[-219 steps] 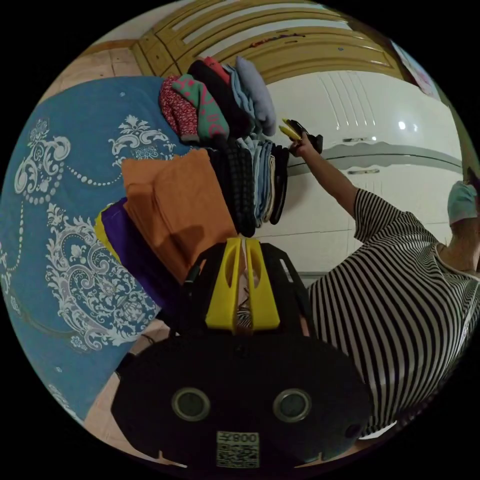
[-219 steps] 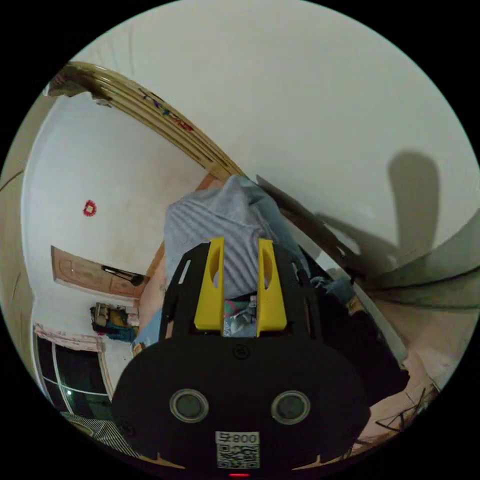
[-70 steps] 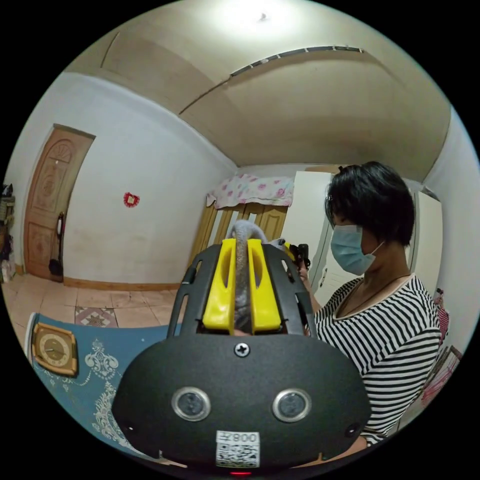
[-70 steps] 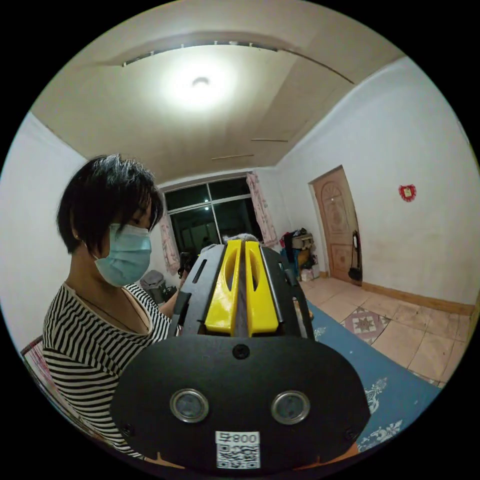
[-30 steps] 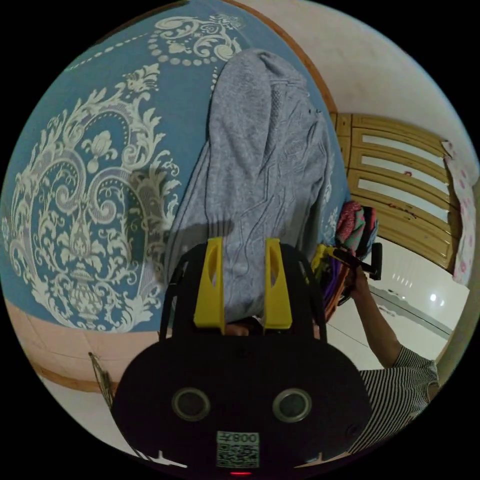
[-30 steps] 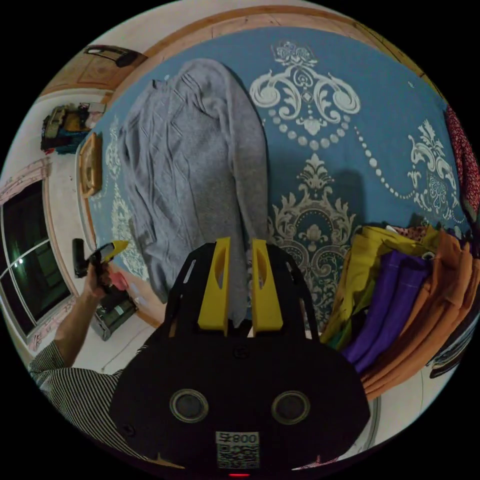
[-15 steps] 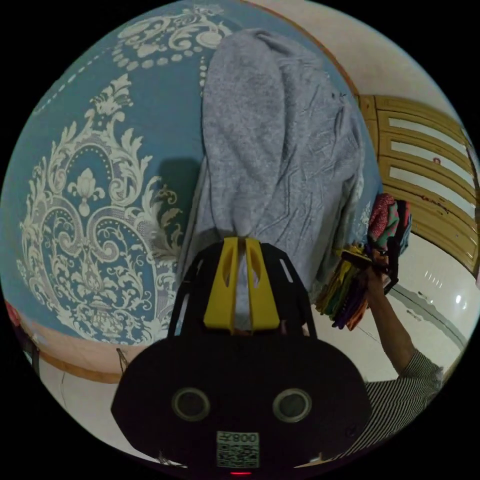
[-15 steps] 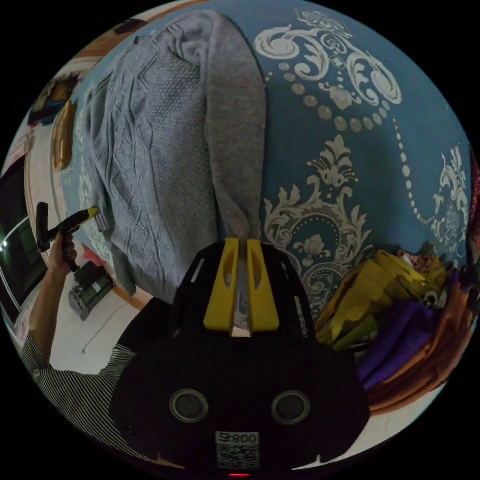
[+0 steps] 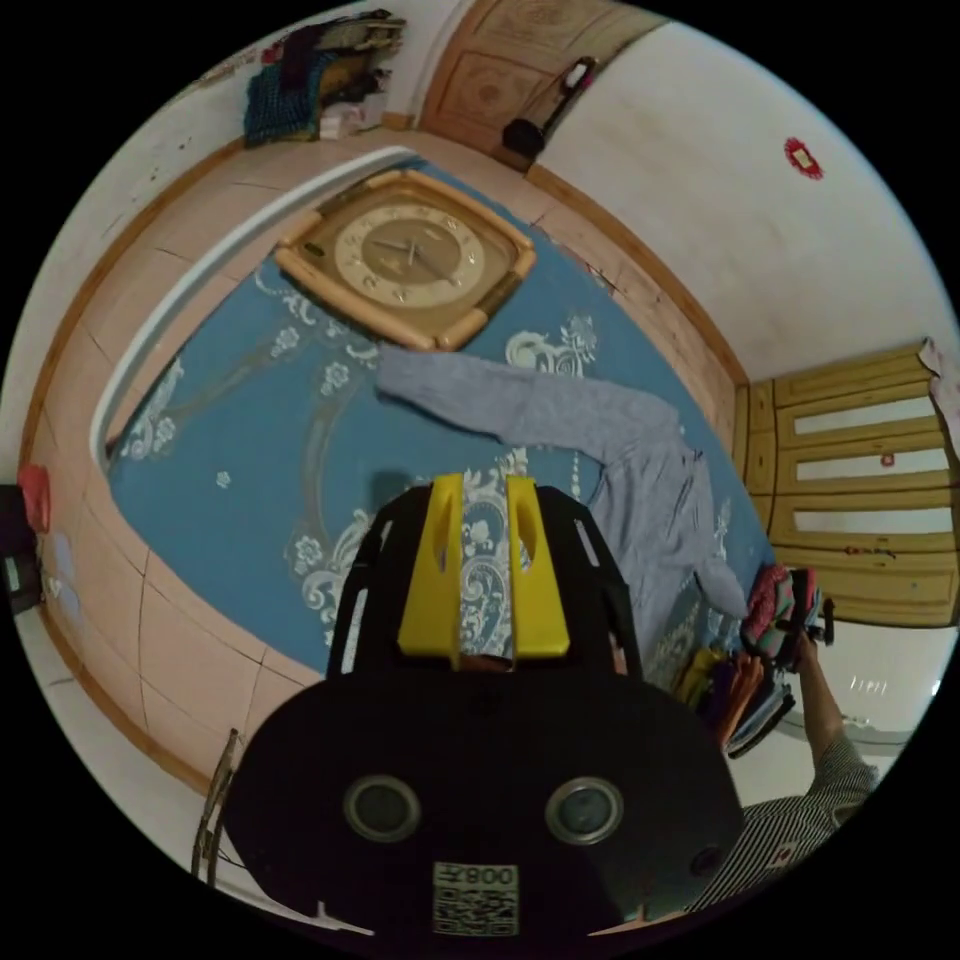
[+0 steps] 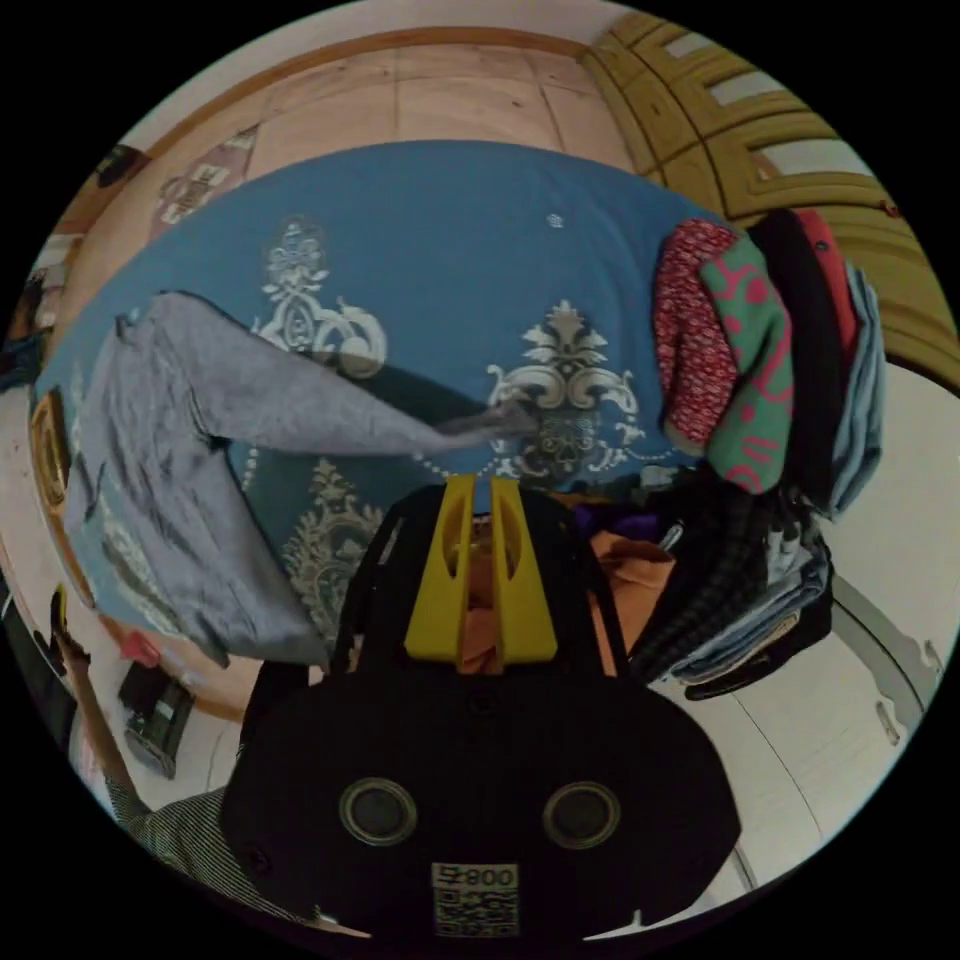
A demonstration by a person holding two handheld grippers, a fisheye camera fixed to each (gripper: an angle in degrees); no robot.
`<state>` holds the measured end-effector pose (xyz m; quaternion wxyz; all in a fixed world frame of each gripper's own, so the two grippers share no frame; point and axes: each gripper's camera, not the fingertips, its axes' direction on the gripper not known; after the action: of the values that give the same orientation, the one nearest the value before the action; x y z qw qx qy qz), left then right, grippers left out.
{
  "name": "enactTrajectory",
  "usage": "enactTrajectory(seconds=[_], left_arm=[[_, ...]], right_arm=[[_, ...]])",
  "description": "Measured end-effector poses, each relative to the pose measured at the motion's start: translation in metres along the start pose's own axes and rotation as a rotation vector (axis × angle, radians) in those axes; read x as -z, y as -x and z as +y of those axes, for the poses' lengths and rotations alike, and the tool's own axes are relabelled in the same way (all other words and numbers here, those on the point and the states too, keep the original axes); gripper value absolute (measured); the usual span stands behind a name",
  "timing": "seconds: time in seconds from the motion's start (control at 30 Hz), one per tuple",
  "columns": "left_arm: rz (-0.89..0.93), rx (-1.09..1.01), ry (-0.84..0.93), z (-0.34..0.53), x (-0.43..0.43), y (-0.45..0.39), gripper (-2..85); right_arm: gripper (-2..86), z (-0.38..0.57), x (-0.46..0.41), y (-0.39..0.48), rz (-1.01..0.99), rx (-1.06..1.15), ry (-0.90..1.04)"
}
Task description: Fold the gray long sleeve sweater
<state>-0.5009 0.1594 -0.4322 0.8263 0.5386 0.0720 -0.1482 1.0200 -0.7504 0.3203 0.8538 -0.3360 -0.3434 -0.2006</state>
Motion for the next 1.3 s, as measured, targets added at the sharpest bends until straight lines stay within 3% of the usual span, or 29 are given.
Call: enactTrajectory(seconds=[0.1,0.2,0.33,0.5,0.83,0.93,1.3], left_arm=[[0.094,-0.029,0.111,0.065,-0.041,0.006,8.4],[0.172,-0.029,0.329,0.147,-0.102,0.006,9.2],[0.173,-0.028,0.512,0.237,-0.143,0.005,10.3],[0.226,0.032,0.638,0.328,-0.150,0.028,12.0],[0.196,-0.003,0.740,0.399,-0.136,0.034,9.6],[0.156,-0.006,0.747,0.411,-0.122,0.035,6.4],[0.276,-0.090,0.681,0.456,-0.016,0.059,3.7]], right_arm=[[4.2,0.017,-0.017,-0.018,-0.044,-0.013,-0.043],[5.0,0.058,-0.046,0.002,-0.257,0.116,-0.091],[2.4,0.142,-0.131,0.063,-0.332,0.301,0.025],[4.0,0.235,-0.232,0.080,-0.541,0.301,0.212],[9.4,0.361,-0.333,0.051,-0.607,0.188,0.334],[8.0,0.383,-0.338,0.037,-0.582,0.151,0.295],[4.5,0.459,-0.334,0.000,-0.600,0.239,0.236]])
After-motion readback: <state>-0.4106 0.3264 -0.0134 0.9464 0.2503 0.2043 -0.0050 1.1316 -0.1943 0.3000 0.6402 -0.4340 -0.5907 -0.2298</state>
